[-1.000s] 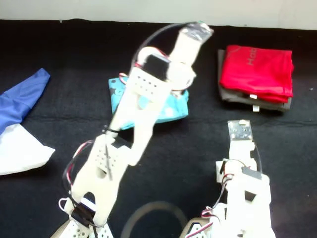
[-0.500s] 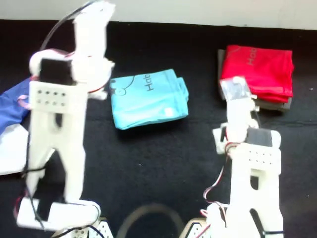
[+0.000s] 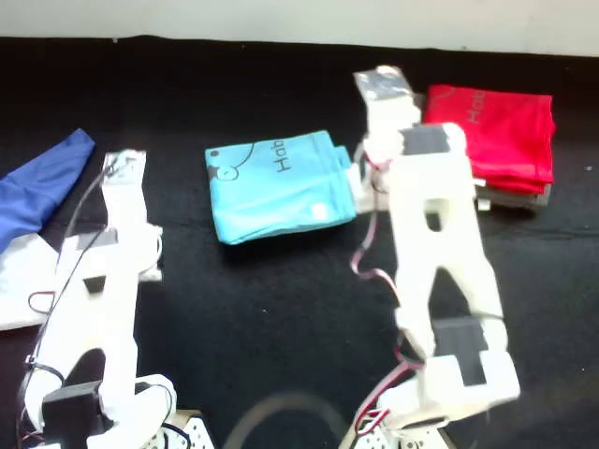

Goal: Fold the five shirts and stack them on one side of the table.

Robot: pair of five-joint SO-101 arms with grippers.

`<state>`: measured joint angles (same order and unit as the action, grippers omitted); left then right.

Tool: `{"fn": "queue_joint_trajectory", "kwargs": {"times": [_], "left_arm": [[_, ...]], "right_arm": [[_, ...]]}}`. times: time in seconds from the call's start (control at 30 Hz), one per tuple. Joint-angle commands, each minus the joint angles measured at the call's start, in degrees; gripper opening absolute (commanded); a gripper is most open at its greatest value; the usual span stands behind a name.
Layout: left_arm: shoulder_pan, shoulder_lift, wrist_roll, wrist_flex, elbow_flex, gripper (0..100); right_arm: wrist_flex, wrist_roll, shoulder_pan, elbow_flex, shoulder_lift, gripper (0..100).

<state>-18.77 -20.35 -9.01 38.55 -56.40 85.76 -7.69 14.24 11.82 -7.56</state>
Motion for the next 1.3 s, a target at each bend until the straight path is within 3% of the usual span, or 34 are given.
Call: {"fn": "queue_joint_trajectory", "kwargs": {"times": [0.0, 0.1, 0.6, 1.07, 1.13, 1.23, 1.27], "left_arm": [[-0.2, -2.2, -0.5, -3.0, -3.0, 1], [-0.3, -2.2, -0.5, -5.0, -5.5, 1], [0.7, -2.2, -0.6, -8.3, -7.9, 1], [0.7, -2.2, -0.6, -8.2, -7.9, 1], [0.7, -2.2, -0.6, -8.2, -7.9, 1], [0.7, -2.2, -0.6, -8.3, -7.9, 1], [0.7, -2.2, -0.6, -8.3, -7.9, 1]], "right_arm": [[3.0, 1.4, 1.4, 15.4, -11.3, 29.6], [5.7, 3.8, 1.5, 24.7, -20.1, 35.1], [5.2, 8.8, 5.3, 62.3, -51.6, 35.4], [2.2, 8.9, 4.5, 65.5, -63.8, 34.8], [3.4, 8.5, 4.5, 65.3, -64.0, 28.2], [4.5, 8.5, 4.5, 65.3, -64.1, 2.9], [4.5, 8.4, 4.4, 65.3, -64.1, 0.0]]}}
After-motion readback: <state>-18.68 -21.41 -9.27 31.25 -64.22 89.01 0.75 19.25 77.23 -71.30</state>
